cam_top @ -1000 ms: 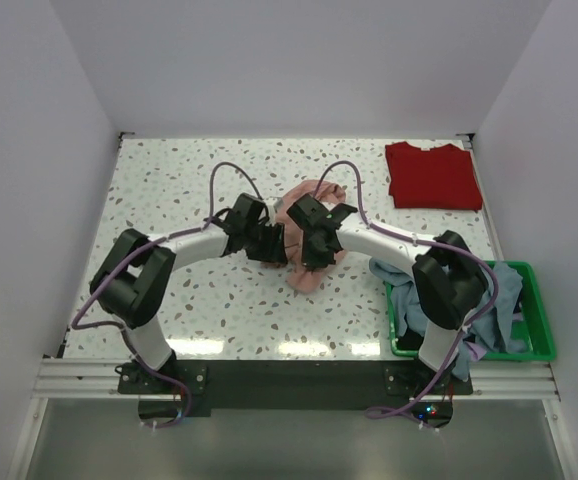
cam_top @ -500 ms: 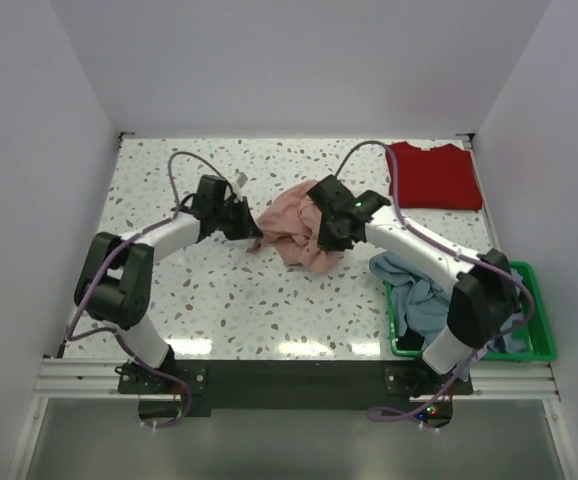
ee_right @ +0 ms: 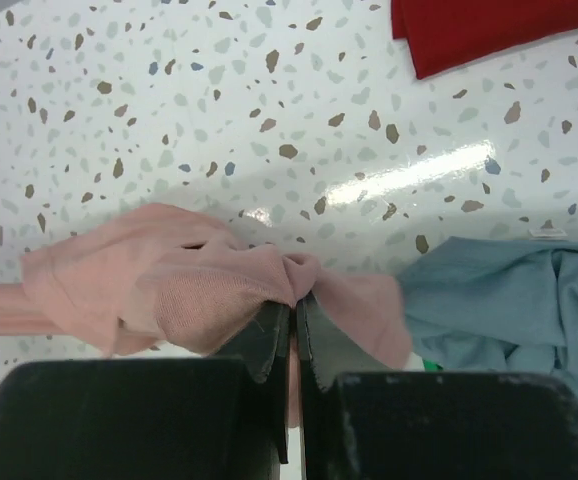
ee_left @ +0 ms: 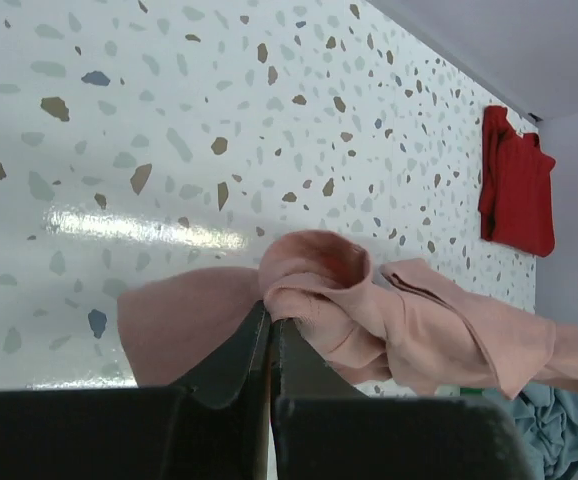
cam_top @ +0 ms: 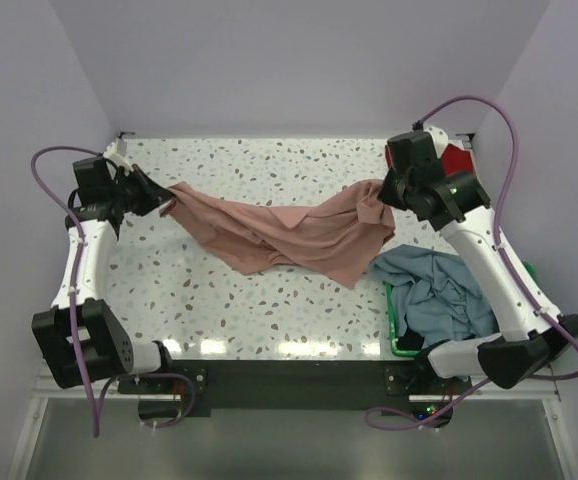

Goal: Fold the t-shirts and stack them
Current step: Flatten the tshirt out

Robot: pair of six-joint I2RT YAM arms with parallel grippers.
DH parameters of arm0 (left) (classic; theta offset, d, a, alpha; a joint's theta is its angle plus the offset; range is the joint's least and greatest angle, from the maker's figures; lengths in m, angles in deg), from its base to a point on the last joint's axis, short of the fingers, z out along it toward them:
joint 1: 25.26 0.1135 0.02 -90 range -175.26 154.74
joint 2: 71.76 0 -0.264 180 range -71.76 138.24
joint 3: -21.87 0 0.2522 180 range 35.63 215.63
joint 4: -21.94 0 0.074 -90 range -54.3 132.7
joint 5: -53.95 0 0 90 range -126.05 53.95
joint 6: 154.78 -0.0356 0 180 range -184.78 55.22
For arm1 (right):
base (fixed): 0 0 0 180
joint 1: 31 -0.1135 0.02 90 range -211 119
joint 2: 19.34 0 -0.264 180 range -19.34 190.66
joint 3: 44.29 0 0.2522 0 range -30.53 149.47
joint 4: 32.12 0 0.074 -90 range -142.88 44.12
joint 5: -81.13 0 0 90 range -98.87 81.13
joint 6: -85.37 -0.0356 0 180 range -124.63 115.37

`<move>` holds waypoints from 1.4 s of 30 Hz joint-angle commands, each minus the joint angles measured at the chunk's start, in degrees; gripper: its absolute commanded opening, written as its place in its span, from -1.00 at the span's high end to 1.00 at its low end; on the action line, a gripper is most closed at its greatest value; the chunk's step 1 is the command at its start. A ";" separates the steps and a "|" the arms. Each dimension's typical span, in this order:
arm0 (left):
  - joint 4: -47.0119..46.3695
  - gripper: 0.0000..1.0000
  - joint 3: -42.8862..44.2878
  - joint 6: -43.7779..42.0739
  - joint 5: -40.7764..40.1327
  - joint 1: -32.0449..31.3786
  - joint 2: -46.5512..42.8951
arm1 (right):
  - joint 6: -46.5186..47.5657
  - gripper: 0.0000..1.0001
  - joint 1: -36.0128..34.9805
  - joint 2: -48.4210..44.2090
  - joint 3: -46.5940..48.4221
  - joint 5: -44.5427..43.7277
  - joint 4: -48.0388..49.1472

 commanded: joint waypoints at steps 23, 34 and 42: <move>7.81 1.00 15.16 -7.36 -5.62 1.05 11.38 | 3.93 1.00 3.16 19.36 13.13 3.07 3.31; 5.88 1.00 27.89 -3.57 -9.66 1.58 6.81 | 5.86 1.00 3.16 15.40 22.68 1.75 3.58; 8.68 1.00 26.51 -3.66 -13.53 1.67 1.11 | 5.08 1.00 3.16 14.09 27.28 1.57 4.54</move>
